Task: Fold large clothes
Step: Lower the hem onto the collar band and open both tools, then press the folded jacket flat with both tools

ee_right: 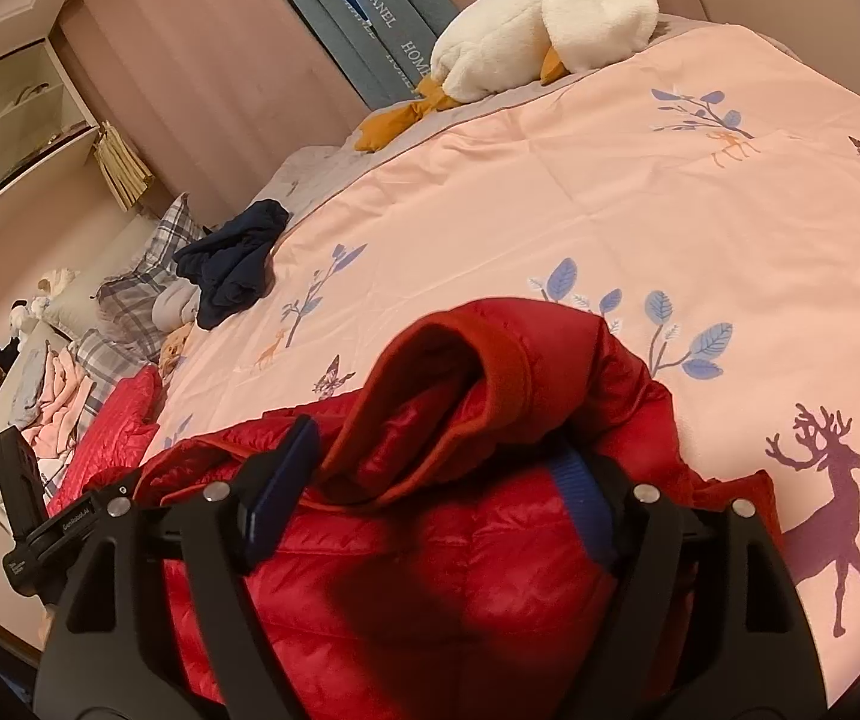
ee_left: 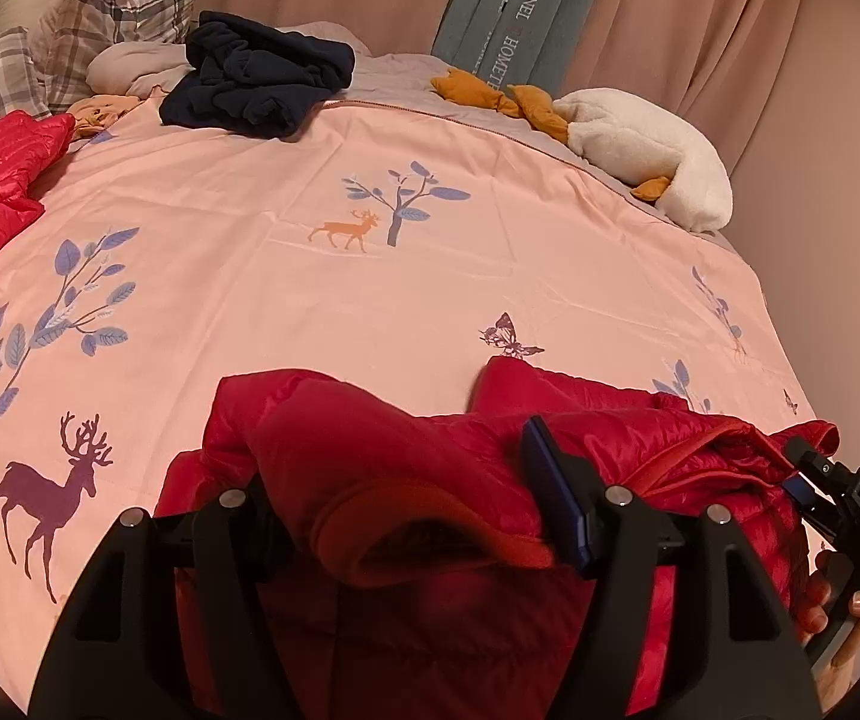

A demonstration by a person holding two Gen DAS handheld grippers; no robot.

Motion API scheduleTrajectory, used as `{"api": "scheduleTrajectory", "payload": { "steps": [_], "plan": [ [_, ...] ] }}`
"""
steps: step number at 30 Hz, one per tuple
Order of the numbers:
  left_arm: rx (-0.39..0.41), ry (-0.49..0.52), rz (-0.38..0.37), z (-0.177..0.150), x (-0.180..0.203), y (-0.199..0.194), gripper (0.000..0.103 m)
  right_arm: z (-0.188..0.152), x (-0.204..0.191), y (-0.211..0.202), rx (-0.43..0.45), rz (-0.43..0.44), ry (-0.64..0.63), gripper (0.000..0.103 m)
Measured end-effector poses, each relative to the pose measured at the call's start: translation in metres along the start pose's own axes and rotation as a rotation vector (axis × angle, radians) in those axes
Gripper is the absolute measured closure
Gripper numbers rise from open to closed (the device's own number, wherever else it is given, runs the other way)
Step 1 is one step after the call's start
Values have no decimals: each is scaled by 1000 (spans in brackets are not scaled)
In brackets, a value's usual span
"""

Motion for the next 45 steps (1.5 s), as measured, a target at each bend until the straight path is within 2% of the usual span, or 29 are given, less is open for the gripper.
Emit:
{"api": "scheduleTrajectory", "payload": {
  "steps": [3, 7, 9, 12, 13, 20, 27, 31, 37, 40, 45],
  "plan": [
    [9, -6, -10, 2, 0, -1, 32, 3, 2, 0, 12, -5, 10, 20],
    [37, 1, -17, 6, 1, -5, 21, 9, 6, -1, 34, -19, 21, 17],
    [52, 8, -5, 9, 0, -7, 17, 11, 7, -2, 41, -27, 22, 16],
    [83, 15, 34, 13, -6, -11, 3, 14, 10, -3, 53, -42, 21, 16],
    [93, 19, 48, 15, -8, -12, 1, 14, 12, -4, 59, -53, 21, 16],
    [85, 54, 89, 16, -24, -11, 1, 20, 23, -11, 95, -125, -4, 15],
    [85, 60, 31, 17, -5, -5, 1, 19, -1, 0, 72, -113, -127, 15],
    [59, 110, 9, 18, 14, 11, 1, 14, -13, 23, 17, -99, -170, 15],
    [-77, 132, 80, -8, -2, 52, 1, -9, -5, 64, -121, -111, -163, 15],
    [-100, 131, 77, -18, -9, 56, 1, -20, 1, 76, -176, -103, -139, 14],
    [-129, 122, 76, -20, -12, 61, 1, -28, 5, 82, -214, -94, -114, 11]
  ]
}}
Point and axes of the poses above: each gripper's, at about its wrist camera, not at the fingertips, and y roughly the way its jaws point, x to its right, z to its top, the point moved 7 cm from there along y, roughly the way its jaws point, and after that the axes turned 15 degrees about x, right-handed, at the moved point
